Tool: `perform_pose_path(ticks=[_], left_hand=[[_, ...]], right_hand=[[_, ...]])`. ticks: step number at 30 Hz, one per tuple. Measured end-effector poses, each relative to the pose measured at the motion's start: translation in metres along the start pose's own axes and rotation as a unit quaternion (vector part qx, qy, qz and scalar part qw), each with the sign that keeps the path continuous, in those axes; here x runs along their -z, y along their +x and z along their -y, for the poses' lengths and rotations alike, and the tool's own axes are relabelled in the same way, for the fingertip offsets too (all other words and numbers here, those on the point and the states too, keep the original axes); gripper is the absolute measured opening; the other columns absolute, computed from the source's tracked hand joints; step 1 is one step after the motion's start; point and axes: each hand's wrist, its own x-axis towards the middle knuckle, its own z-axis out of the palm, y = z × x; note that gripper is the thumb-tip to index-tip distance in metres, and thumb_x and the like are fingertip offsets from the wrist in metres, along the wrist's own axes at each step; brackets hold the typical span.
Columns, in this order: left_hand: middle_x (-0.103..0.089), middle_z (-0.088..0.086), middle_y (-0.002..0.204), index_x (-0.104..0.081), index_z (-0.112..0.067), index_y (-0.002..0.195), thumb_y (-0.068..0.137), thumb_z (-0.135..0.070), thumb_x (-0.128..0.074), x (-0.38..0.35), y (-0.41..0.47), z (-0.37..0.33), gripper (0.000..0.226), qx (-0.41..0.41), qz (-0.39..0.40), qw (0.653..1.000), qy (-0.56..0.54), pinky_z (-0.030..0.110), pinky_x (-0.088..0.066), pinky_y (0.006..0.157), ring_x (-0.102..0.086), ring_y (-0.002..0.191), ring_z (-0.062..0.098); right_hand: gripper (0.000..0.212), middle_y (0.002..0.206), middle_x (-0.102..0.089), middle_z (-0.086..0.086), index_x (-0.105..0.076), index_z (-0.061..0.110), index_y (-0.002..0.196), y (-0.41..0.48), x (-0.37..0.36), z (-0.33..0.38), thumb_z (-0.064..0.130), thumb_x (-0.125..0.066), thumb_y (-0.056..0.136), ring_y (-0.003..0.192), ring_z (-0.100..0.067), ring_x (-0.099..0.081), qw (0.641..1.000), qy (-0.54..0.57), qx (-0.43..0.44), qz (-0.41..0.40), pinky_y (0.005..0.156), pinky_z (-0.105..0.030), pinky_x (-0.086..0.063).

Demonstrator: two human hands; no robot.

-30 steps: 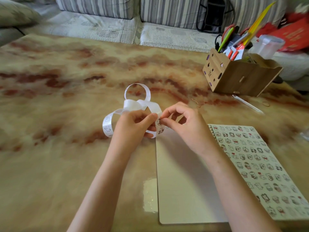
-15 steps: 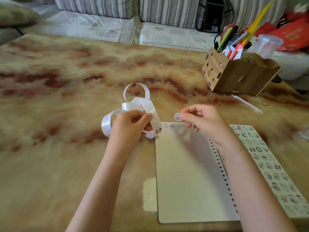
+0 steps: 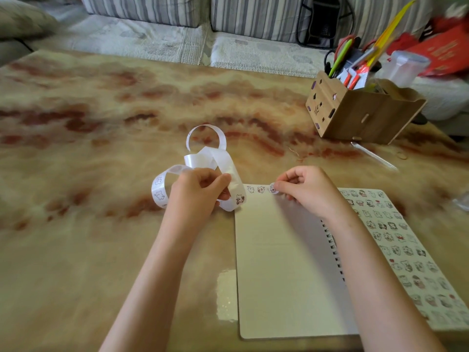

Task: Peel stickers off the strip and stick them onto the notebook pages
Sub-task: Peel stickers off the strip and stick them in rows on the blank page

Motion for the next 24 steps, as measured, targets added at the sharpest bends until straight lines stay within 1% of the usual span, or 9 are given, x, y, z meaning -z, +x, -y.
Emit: perform_pose_path(ticks=[3, 6, 10, 13, 16, 18, 19, 20, 24], left_hand=[[-0.073, -0.001, 0.072, -0.072, -0.012, 0.079, 0.089, -0.024, -0.060, -0.0002, 0.0007, 0.0003, 0.020, -0.001, 0.001, 1.000, 0.000, 0.022, -0.048, 0.065, -0.070, 0.082, 0.019], [-0.072, -0.002, 0.072, -0.072, -0.012, 0.079, 0.089, -0.025, -0.060, 0.0001, 0.0009, -0.0003, 0.020, -0.002, 0.000, 1.000, 0.002, 0.016, -0.045, 0.060, -0.070, 0.082, 0.019], [-0.073, -0.002, 0.073, -0.072, -0.012, 0.079, 0.089, -0.024, -0.061, -0.0004, 0.0008, -0.0009, 0.019, -0.002, 0.002, 1.000, 0.000, 0.021, -0.048, 0.066, -0.070, 0.082, 0.019], [-0.073, -0.001, 0.073, -0.072, -0.013, 0.079, 0.089, -0.024, -0.061, -0.0003, 0.0003, -0.0008, 0.019, -0.005, 0.002, 1.000, 0.001, 0.023, -0.049, 0.067, -0.070, 0.083, 0.020], [-0.073, -0.002, 0.073, -0.072, -0.014, 0.079, 0.089, -0.025, -0.060, 0.0004, 0.0003, -0.0005, 0.019, -0.006, 0.002, 1.000, 0.000, 0.015, -0.045, 0.061, -0.070, 0.082, 0.018], [-0.073, -0.002, 0.073, -0.072, -0.014, 0.079, 0.089, -0.025, -0.060, 0.0005, 0.0001, -0.0006, 0.019, -0.007, 0.002, 1.000, -0.001, 0.009, -0.043, 0.055, -0.070, 0.082, 0.017], [-0.073, -0.002, 0.073, -0.072, -0.014, 0.078, 0.089, -0.025, -0.060, 0.0004, 0.0002, -0.0006, 0.019, -0.008, 0.002, 1.000, -0.002, 0.009, -0.043, 0.055, -0.070, 0.082, 0.018], [-0.073, -0.002, 0.073, -0.071, -0.015, 0.078, 0.089, -0.025, -0.060, 0.0005, 0.0002, -0.0008, 0.019, -0.008, 0.003, 1.000, -0.004, 0.011, -0.044, 0.058, -0.070, 0.082, 0.018], [-0.073, 0.001, 0.074, -0.071, -0.013, 0.078, 0.090, -0.024, -0.060, 0.0006, 0.0003, -0.0017, 0.020, -0.008, 0.007, 1.000, -0.001, 0.027, -0.051, 0.070, -0.070, 0.084, 0.023]], right_hand=[[0.004, 0.073, -0.067, -0.003, -0.067, 0.011, 0.080, 0.0012, -0.0009, -0.0007, 0.009, -0.069, 0.083, 0.053, -0.007, -0.052, 1.000, 0.008, -0.005, 0.009, 0.053, -0.021, -0.040], [0.006, 0.073, -0.067, -0.004, -0.067, 0.012, 0.079, 0.0026, -0.0021, -0.0020, 0.009, -0.069, 0.083, 0.054, -0.009, -0.052, 1.000, 0.010, -0.004, 0.011, 0.056, -0.024, -0.041], [0.007, 0.070, -0.066, -0.001, -0.067, 0.013, 0.077, 0.0026, -0.0024, -0.0032, 0.009, -0.069, 0.083, 0.055, -0.009, -0.052, 1.000, 0.009, 0.000, 0.009, 0.056, -0.024, -0.041], [0.002, 0.075, -0.069, -0.007, -0.068, 0.010, 0.080, 0.0018, -0.0028, -0.0033, 0.009, -0.068, 0.082, 0.057, -0.011, -0.053, 1.000, 0.006, 0.002, 0.001, 0.058, -0.027, -0.042], [0.001, 0.081, -0.072, -0.012, -0.069, 0.009, 0.081, 0.0017, -0.0039, -0.0038, 0.009, -0.068, 0.081, 0.060, -0.013, -0.054, 1.000, 0.000, 0.004, -0.007, 0.062, -0.030, -0.043], [0.002, 0.082, -0.072, -0.013, -0.069, 0.010, 0.080, 0.0021, -0.0049, -0.0043, 0.009, -0.068, 0.081, 0.059, -0.014, -0.054, 1.000, -0.002, 0.006, -0.009, 0.062, -0.030, -0.043], [0.002, 0.082, -0.072, -0.013, -0.069, 0.010, 0.079, 0.0023, -0.0052, -0.0046, 0.009, -0.069, 0.080, 0.059, -0.013, -0.054, 1.000, -0.003, 0.007, -0.011, 0.062, -0.029, -0.043], [0.003, 0.081, -0.072, -0.012, -0.069, 0.011, 0.079, 0.0024, -0.0054, -0.0048, 0.008, -0.069, 0.080, 0.058, -0.013, -0.054, 1.000, -0.003, 0.009, -0.012, 0.062, -0.029, -0.043], [0.008, 0.073, -0.069, -0.008, -0.068, 0.012, 0.075, 0.0030, -0.0070, -0.0063, 0.006, -0.069, 0.079, 0.057, -0.012, -0.054, 1.000, -0.010, 0.021, -0.019, 0.062, -0.029, -0.043]])
